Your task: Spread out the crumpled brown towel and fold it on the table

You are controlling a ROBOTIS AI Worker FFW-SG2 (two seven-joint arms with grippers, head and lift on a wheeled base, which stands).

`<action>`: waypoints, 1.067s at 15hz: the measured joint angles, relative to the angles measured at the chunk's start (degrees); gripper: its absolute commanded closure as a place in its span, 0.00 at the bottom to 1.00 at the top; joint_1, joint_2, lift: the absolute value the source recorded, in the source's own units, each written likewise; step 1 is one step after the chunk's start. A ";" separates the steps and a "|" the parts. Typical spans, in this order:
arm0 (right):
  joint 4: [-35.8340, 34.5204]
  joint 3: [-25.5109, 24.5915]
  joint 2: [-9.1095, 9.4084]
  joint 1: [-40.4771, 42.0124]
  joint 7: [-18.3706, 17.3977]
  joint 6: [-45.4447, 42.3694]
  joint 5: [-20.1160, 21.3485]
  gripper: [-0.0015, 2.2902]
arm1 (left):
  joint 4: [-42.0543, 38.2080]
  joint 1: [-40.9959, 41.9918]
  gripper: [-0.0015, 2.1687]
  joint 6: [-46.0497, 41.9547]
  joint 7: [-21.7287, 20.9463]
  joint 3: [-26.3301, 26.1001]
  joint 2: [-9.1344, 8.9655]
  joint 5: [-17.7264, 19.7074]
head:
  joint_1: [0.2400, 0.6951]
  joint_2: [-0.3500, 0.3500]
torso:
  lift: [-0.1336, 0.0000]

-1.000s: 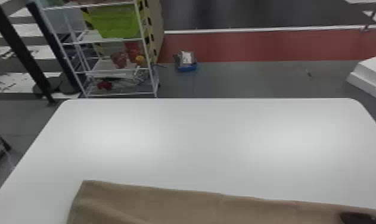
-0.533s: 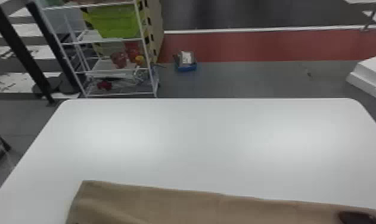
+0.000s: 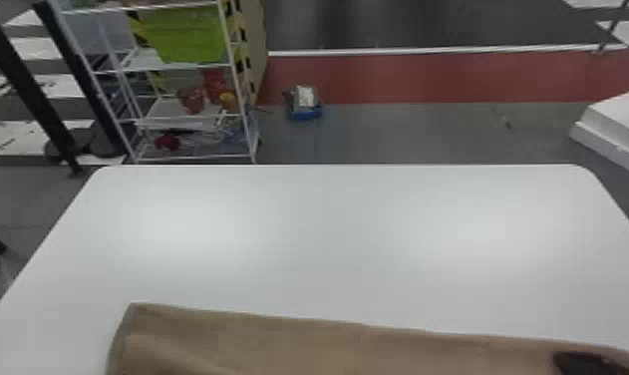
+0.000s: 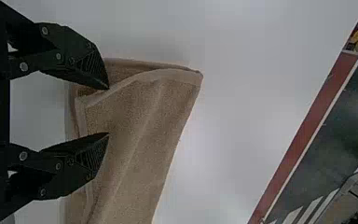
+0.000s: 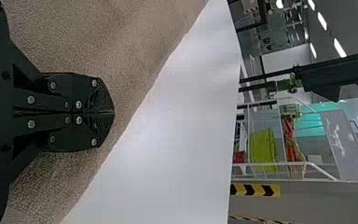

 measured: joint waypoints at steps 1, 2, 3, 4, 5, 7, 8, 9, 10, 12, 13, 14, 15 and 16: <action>0.14 0.00 -0.10 -0.02 0.03 -0.13 -0.23 0.66 | 0.74 -0.04 0.39 -0.42 0.16 -0.18 0.02 -0.31 | 1.00 0.62 | 0.07; 0.19 -0.04 -0.16 -0.03 0.08 -0.21 -0.48 0.66 | 1.50 -0.05 0.50 -0.95 0.14 -0.27 0.02 -0.46 | 1.00 0.63 | 0.07; 0.20 -0.11 -0.19 -0.02 0.13 -0.22 -0.67 0.66 | 2.04 -0.06 0.52 -1.37 0.13 -0.29 0.01 -0.52 | 1.00 0.63 | 0.07; 0.20 -0.18 -0.21 0.01 0.20 -0.26 -0.84 0.66 | 2.51 -0.06 0.67 -1.74 0.15 -0.30 0.01 -0.57 | 1.00 0.63 | 0.07; 0.18 -0.25 -0.21 0.11 0.24 -0.32 -1.00 0.66 | 2.80 -0.05 0.68 -1.92 0.15 -0.30 0.02 -0.61 | 1.00 0.63 | 0.07; 0.14 -0.46 -0.21 0.32 0.20 -0.37 -1.18 0.66 | 2.81 0.01 0.68 -2.01 0.10 0.01 0.04 -0.64 | 1.00 0.64 | 0.07; 0.13 -0.58 -0.21 0.41 0.20 -0.38 -1.22 0.66 | 2.52 0.02 0.68 -2.00 0.03 0.36 0.05 -0.64 | 1.00 0.64 | 0.07; 0.12 -0.71 -0.21 0.48 0.18 -0.44 -1.26 0.66 | 2.08 0.03 0.68 -1.84 -0.01 0.90 0.08 -0.63 | 1.00 0.64 | 0.07; 0.12 -0.80 -0.21 0.53 0.18 -0.51 -1.31 0.66 | 1.59 0.03 0.68 -1.58 -0.06 1.51 0.12 -0.58 | 1.00 0.65 | 0.07; 0.10 -0.86 -0.21 0.60 0.18 -0.58 -1.35 0.66 | 0.62 0.01 0.68 -0.95 -0.11 2.44 0.21 -0.55 | 1.00 0.66 | 0.07; 0.08 -0.86 -0.21 0.61 0.18 -0.61 -1.35 0.66 | 0.04 0.01 0.68 -0.48 -0.16 2.82 0.28 -0.73 | 1.00 0.68 | 0.07; 0.05 -0.86 -0.21 0.62 0.17 -0.64 -1.36 0.66 | -0.47 0.02 0.68 0.32 -0.23 3.02 0.50 -1.15 | 1.00 0.68 | 0.07; 0.04 -0.86 -0.21 0.62 0.15 -0.69 -1.36 0.66 | -0.83 0.02 0.68 0.99 -0.26 3.10 0.73 -1.53 | 1.00 0.69 | 0.07; 0.04 -0.87 -0.21 0.62 0.14 -0.72 -1.36 0.66 | -1.09 0.01 0.68 1.44 -0.26 3.11 0.88 -1.90 | 1.00 0.69 | 0.07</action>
